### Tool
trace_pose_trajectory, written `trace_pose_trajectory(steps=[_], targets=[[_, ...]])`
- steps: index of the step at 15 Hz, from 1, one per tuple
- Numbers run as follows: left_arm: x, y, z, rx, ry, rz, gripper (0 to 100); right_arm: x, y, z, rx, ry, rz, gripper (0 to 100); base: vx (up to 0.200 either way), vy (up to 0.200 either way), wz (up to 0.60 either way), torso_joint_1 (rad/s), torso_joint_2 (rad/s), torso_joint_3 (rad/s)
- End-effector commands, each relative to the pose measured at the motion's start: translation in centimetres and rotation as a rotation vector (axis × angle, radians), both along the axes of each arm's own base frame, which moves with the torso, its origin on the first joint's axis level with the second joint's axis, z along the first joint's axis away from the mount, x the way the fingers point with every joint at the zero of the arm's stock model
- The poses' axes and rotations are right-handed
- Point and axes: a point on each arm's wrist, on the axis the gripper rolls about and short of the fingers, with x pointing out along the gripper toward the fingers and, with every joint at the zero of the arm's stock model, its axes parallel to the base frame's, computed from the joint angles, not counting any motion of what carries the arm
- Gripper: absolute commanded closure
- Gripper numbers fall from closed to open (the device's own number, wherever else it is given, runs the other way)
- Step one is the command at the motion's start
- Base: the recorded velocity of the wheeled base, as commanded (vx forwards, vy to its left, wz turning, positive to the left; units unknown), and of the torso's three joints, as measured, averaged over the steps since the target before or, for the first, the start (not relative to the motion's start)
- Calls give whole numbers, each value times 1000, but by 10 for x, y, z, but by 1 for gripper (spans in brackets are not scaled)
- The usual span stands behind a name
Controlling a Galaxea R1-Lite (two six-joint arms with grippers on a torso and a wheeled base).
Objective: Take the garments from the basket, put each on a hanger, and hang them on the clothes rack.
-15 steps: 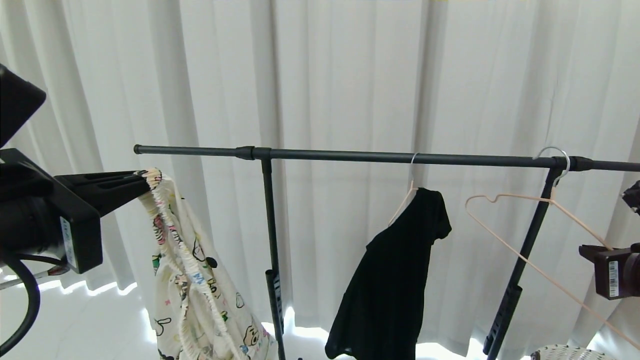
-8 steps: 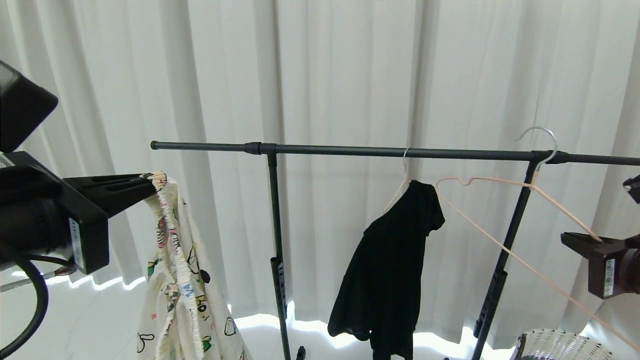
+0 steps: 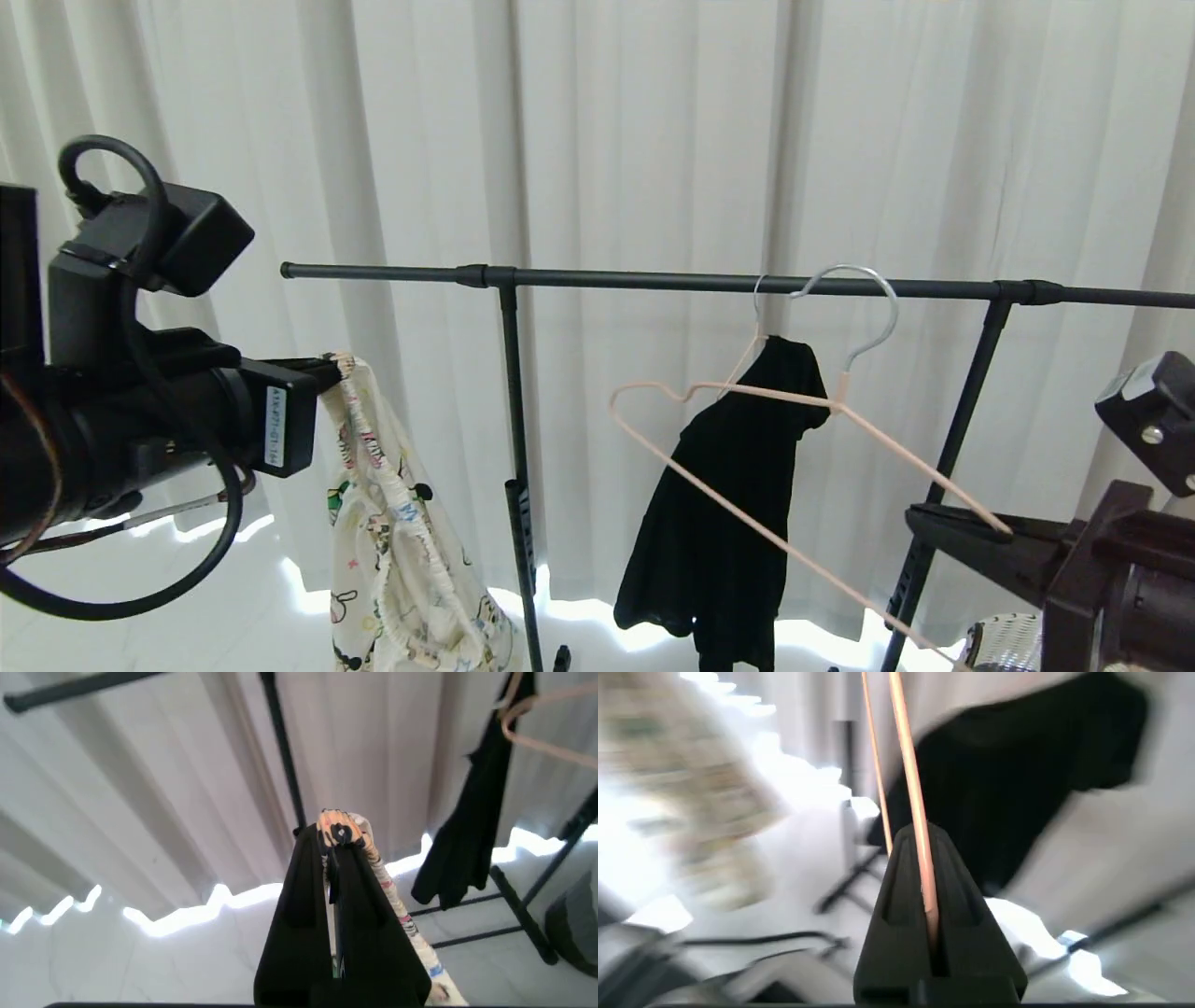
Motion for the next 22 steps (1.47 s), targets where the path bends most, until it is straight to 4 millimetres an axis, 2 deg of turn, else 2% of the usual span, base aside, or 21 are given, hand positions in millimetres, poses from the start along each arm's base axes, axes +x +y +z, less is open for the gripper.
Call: trace_pose_trajectory(steps=[1,3,8,12,22], targets=[[15,-7,-10,13,50,24,100,-16,27,2,49,73,125,100,0,0,0,0,0,0],[17,-8,-8,-9,47,33,100,-20,46,1,74,123,164,100,0,0,0,0,0,0],[20,-6,-9,-22,52,72,100,-14,80,0,115,109,192,100,0,0,0,0,0,0],[31,4,-11,-4,54,178,100,-14,83,0,113,110,197,100,0,0,0,0,0,0],[32,4,-13,-16,62,196,100,-18,91,0,108,114,227,100,0,0,0,0,0,0]])
